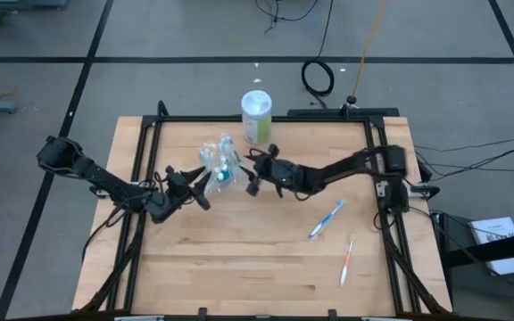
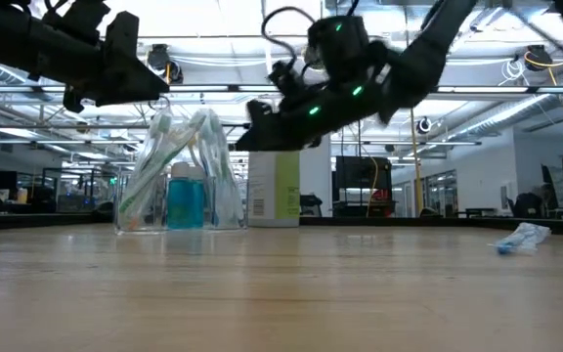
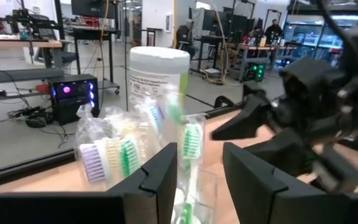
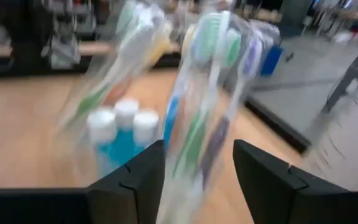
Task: Pick & Place toothbrushing station
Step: Put the blue toothbrush into the transparent organizer
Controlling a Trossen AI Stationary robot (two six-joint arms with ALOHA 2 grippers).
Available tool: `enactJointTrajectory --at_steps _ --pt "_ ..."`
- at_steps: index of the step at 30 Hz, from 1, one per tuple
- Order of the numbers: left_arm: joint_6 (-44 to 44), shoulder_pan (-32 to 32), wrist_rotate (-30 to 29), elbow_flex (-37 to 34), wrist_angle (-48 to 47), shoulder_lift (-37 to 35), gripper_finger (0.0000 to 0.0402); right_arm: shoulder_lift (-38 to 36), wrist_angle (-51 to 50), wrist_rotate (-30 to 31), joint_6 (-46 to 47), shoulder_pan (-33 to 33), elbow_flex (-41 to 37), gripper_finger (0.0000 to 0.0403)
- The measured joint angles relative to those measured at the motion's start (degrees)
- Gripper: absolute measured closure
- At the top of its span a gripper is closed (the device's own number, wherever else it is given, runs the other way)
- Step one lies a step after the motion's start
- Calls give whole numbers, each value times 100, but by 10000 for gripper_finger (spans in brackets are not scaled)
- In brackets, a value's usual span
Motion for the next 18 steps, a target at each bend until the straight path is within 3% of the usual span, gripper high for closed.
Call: enactJointTrajectory --at_steps 6,9,15,18 --pt "-214 -93 -2 0 0 0 270 -1614 -2467 -7 78 294 -654 217" --pt "-350 -93 -2 0 -2 0 270 -2420 -3528 -18 708 490 -1008 223" --pt "-422 -67 -2 0 -2 0 270 -4067 -4769 -76 3863 959 -2026 231" --pt "-426 -1 -7 0 -2 0 270 -4798 -4737 -611 5155 1148 -2693 231"
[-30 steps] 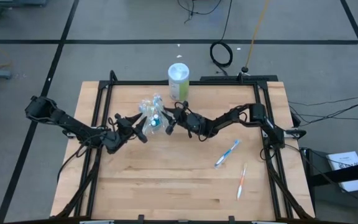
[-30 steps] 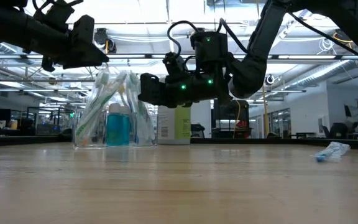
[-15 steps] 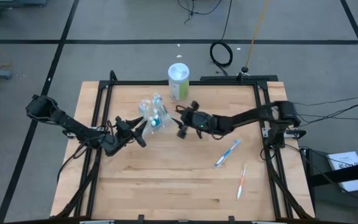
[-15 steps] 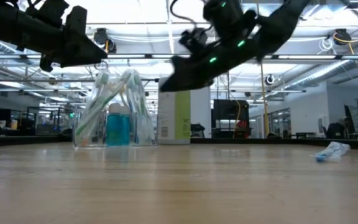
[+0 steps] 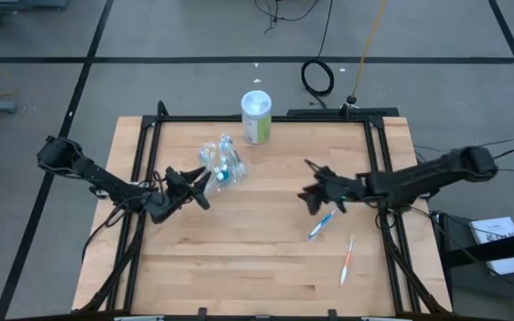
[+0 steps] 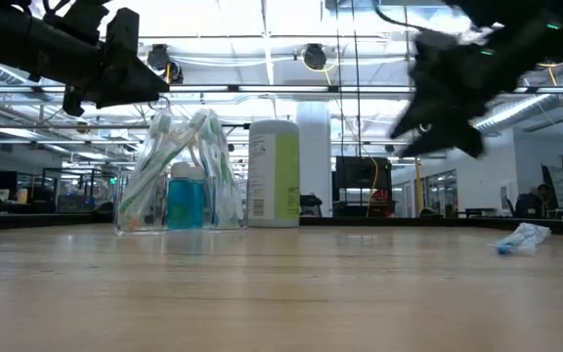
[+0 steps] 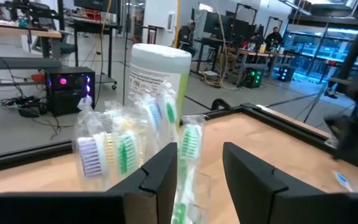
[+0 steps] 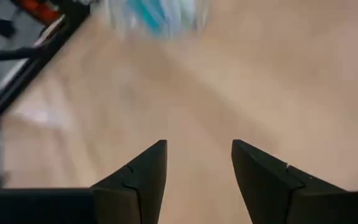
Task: Pick & Place toothbrushing station
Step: Put the blue toothbrush into the transparent organizer
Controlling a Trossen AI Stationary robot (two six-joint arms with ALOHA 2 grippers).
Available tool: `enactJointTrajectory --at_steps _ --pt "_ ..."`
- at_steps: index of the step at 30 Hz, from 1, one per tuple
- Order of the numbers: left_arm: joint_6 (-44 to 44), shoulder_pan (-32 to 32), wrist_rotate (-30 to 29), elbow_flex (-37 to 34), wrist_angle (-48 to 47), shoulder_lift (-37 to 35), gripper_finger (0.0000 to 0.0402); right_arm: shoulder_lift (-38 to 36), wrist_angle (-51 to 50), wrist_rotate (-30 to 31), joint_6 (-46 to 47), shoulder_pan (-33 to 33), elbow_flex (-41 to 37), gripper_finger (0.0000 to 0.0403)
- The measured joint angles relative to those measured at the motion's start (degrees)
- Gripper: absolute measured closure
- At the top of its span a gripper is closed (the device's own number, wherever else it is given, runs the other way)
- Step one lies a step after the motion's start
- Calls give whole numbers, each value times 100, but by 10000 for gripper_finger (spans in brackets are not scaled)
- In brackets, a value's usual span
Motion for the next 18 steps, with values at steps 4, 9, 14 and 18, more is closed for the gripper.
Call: enactJointTrajectory --at_steps 4,9,14,18 --pt "2 110 -2 0 0 0 270 -803 -7 -571 1256 119 -802 234" --pt "39 331 -4 0 0 0 270 -1337 -30 -1300 2335 138 -1283 248" --pt "39 616 -2 0 0 0 270 -1361 7 -1789 2854 272 -1089 272" --pt "41 892 -2 0 0 0 270 -1120 -104 -2119 3709 483 -941 284"
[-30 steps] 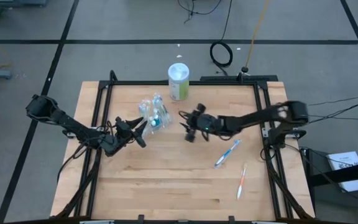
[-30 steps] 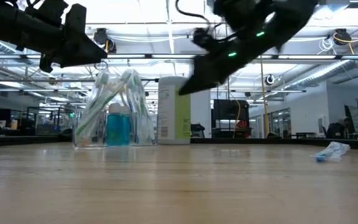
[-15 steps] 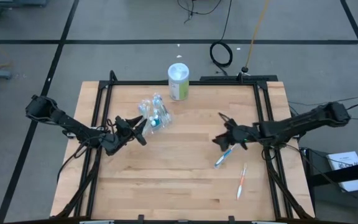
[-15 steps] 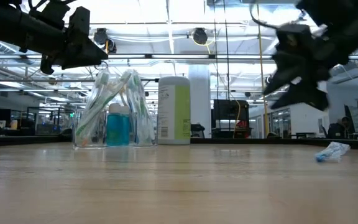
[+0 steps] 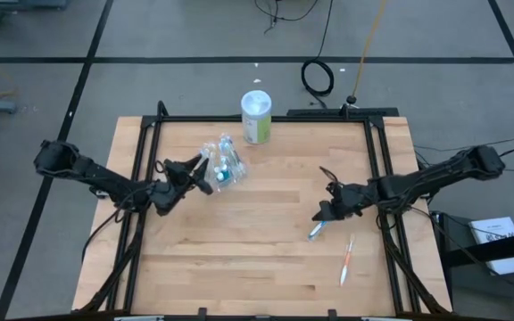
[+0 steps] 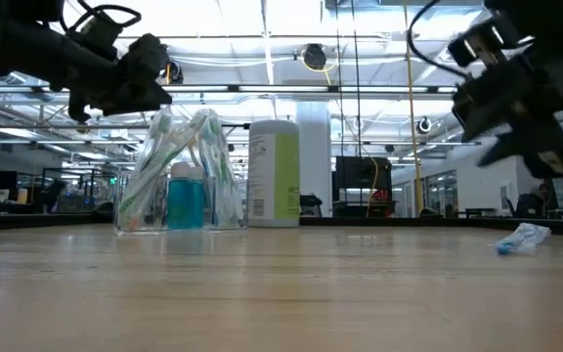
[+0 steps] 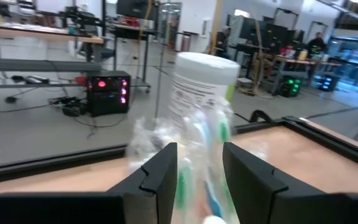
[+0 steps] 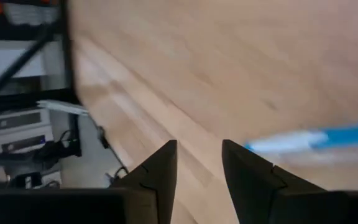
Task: Pick & Place toothbrushing station
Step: Put the blue toothbrush into the transparent organizer
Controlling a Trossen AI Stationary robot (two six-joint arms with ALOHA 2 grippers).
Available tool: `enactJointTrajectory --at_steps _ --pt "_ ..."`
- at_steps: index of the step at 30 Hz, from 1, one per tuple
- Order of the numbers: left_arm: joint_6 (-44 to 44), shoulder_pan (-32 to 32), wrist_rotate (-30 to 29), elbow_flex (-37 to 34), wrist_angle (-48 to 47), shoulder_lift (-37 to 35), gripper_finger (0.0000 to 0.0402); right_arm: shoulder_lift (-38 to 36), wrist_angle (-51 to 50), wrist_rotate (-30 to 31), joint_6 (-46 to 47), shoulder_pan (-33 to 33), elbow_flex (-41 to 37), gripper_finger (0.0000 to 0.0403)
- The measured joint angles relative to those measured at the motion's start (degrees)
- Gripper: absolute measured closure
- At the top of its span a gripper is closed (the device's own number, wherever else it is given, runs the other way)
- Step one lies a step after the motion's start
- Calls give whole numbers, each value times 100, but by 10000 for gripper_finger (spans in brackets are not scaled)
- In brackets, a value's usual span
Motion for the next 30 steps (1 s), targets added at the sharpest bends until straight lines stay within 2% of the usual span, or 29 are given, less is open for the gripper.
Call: enactJointTrajectory --at_steps 5,14,16,22,25,30 --pt "26 323 2 0 0 0 270 287 -553 -271 795 198 1 286" --pt "525 746 39 0 -4 0 270 333 -1600 -229 792 -77 2 265" --pt "529 825 224 0 -15 0 270 333 -1881 -208 800 -185 2 261" --pt "538 1007 955 0 -23 0 270 333 -2082 471 646 -580 2 250" --pt "522 1033 1275 0 -48 0 270 333 -2114 488 381 -741 -48 248" --pt "414 1003 1357 0 -48 0 270 318 -1953 495 480 -991 -377 249"
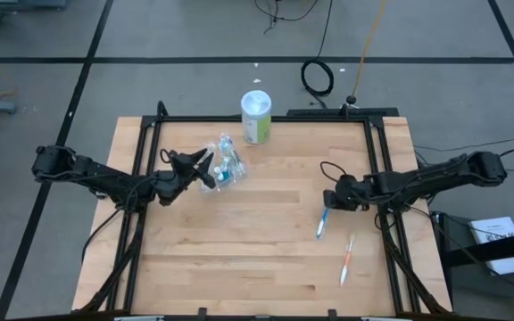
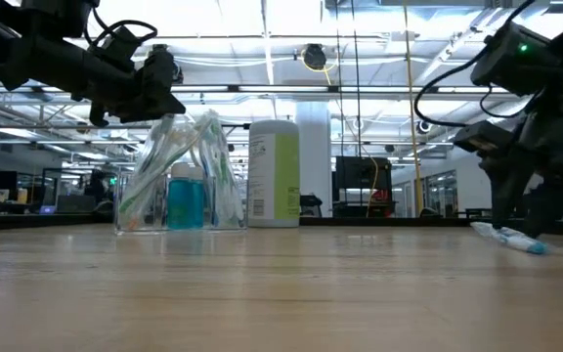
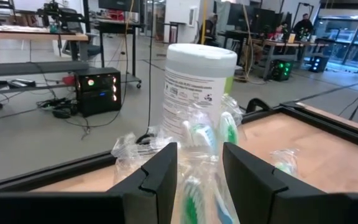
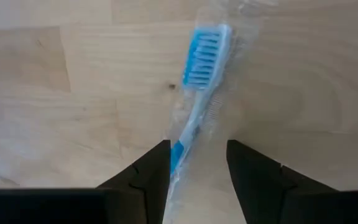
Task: Pick & Place toothbrushing station
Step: Put the blue toothbrush into the transparent organizer
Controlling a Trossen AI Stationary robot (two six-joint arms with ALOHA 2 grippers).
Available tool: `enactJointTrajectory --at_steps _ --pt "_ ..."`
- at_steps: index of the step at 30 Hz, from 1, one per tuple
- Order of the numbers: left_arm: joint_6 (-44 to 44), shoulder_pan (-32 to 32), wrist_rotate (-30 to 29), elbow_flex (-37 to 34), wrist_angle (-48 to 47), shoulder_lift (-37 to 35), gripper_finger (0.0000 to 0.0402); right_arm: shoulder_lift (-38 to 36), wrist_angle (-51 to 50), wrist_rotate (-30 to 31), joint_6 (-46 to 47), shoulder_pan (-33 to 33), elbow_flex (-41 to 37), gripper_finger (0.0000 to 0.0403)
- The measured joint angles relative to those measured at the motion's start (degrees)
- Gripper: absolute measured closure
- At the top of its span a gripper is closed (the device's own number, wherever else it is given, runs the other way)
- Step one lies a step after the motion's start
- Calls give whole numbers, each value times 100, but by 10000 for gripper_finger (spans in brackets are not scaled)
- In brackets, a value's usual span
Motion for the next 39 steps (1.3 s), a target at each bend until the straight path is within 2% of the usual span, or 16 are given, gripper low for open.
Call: enactJointTrajectory --at_steps 2,5,7,14,19,26,32,36,39 --pt "19 -30 -2 0 0 0 270 -17 312 -31 -25 -107 -217 249" --pt "23 -62 -2 0 2 0 270 -3 1338 3 -459 -191 -529 249" --pt "25 -62 -9 0 6 0 270 1 1719 205 -572 -210 -669 250" --pt "34 -60 -19 0 28 0 270 152 1895 544 -1058 -206 -858 260" --pt "32 -60 -21 0 58 0 270 510 2374 625 -1840 -208 -861 301" --pt "79 -65 -19 0 288 0 270 697 3440 498 -3040 -214 -891 393" --pt "749 -303 25 2 947 -90 270 588 5285 442 -3802 -216 -891 401" --pt "1127 -523 429 2 1344 -131 270 585 6634 481 -4578 -216 -891 402" --pt "1501 -599 1178 5 1599 -129 270 588 7346 645 -5219 -206 -883 402"
